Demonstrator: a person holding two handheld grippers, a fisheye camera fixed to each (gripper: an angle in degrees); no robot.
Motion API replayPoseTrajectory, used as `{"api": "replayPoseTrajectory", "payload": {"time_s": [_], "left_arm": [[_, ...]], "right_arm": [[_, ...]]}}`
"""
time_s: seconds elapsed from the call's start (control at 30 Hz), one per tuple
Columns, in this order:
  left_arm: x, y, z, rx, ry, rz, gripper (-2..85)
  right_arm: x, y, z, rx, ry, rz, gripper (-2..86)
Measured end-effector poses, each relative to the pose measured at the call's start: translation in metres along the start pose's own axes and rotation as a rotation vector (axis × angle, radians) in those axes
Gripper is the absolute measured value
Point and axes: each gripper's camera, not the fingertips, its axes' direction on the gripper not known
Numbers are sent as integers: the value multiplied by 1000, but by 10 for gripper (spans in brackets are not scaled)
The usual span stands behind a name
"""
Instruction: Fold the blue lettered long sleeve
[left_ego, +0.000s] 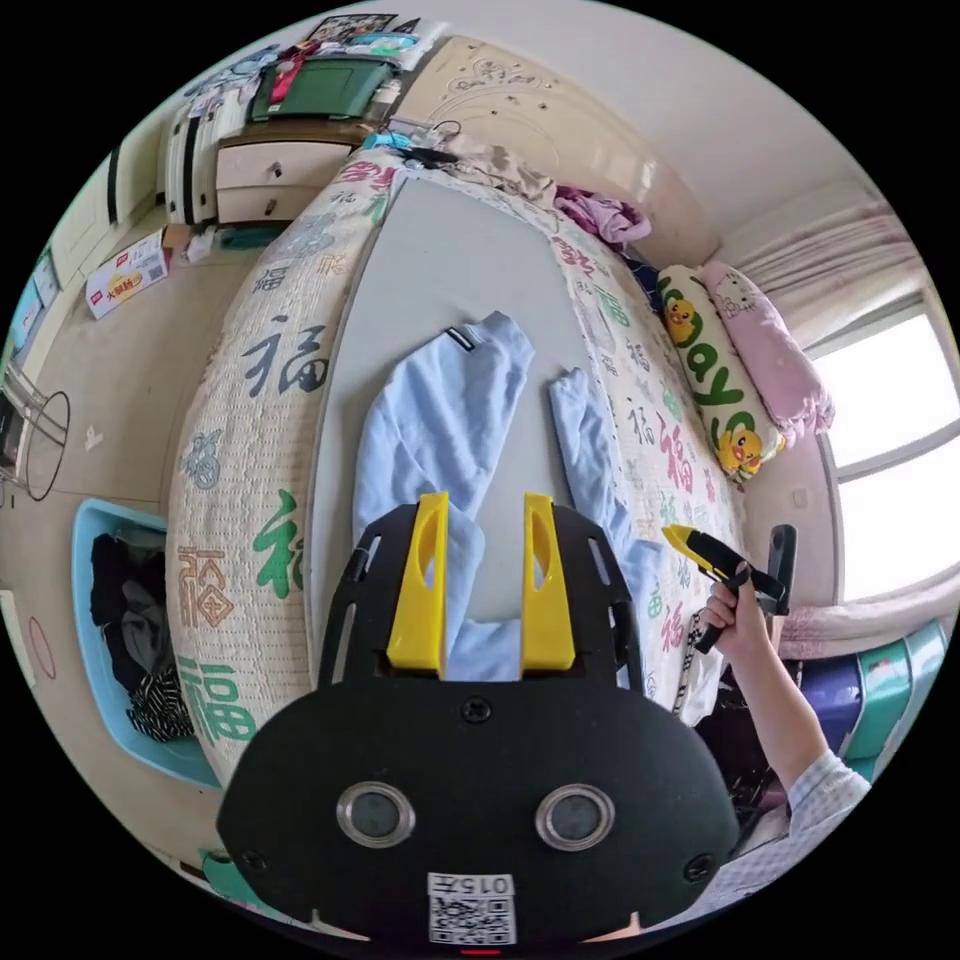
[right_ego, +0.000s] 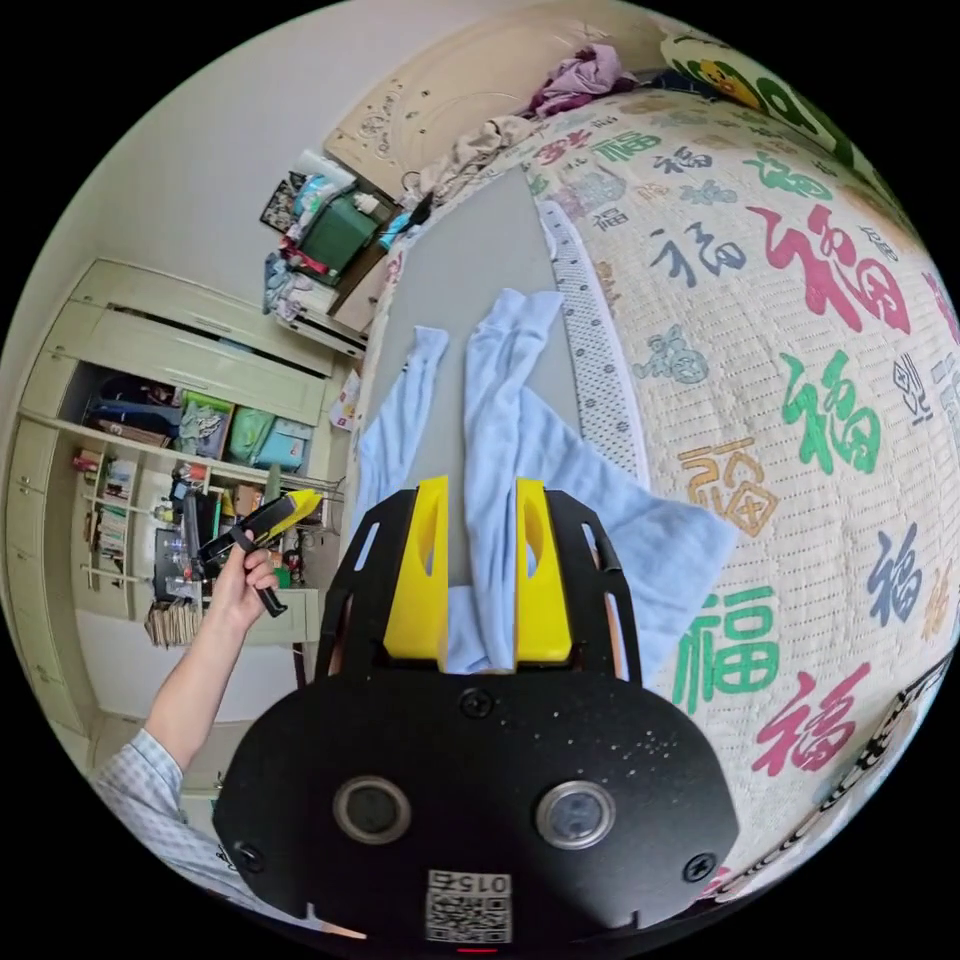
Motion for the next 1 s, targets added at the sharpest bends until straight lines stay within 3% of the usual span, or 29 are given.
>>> {"api": "replayPoseTrajectory", "payload": {"time_s": [0.27, 0.5, 0.6, 0.67, 0.73, 0.83, 1.0], "left_arm": [[-39, -86, 76, -47, -167, 9, 132], [-80, -129, 147, -119, -166, -28, 131], [-94, -126, 156, -81, -232, -24, 89], [-105, -122, 162, -93, -186, 41, 15], [-118, -118, 159, -134, -94, 66, 3], [-154, -84, 88, 11, -78, 102, -4], [-297, 43, -84, 262, -213, -201, -6]], "right_arm": [[-1, -106, 23, -56, 10, 64, 119], [-14, -163, 30, -69, 49, 54, 105], [-23, -173, 25, -85, 0, 65, 66], [-35, -176, 14, -91, 13, 35, 35], [-49, -176, -24, -71, 45, -23, 20], [-45, -163, -125, 22, 96, -63, 12], [37, -83, -356, 273, 416, 193, 10]]}}
